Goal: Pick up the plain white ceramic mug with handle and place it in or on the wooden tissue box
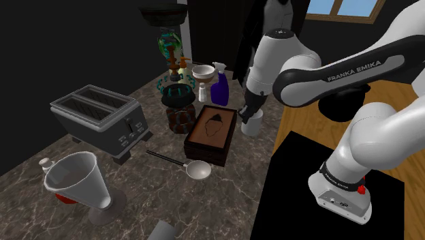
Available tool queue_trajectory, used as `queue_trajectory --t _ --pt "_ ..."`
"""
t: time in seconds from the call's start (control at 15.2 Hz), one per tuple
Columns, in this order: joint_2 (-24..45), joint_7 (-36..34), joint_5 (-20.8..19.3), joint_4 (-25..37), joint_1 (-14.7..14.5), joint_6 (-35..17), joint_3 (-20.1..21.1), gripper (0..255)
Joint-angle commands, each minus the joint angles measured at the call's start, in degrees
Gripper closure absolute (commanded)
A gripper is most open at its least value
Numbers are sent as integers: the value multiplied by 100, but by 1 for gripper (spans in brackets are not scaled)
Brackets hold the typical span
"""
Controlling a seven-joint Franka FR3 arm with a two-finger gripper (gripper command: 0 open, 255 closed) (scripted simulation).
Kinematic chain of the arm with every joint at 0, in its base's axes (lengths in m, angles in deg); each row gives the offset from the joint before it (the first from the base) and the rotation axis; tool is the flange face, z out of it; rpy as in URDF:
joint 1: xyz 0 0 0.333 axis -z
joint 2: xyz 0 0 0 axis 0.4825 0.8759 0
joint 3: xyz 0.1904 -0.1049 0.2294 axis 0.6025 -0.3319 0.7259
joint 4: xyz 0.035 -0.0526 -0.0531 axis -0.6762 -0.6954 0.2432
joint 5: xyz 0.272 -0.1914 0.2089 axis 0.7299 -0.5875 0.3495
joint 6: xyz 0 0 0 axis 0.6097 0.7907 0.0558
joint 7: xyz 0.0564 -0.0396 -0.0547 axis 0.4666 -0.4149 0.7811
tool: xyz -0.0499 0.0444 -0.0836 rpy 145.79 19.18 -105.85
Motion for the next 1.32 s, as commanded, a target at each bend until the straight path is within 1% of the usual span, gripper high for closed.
queue_trajectory --t 0.0,0.59,1.25 --pt "-122 19 8 92 -16 217 -27 255" --pt "-418 98 -7 614 -22 1031 -130 255" --pt "-568 164 -43 1292 -3 1856 -222 255"
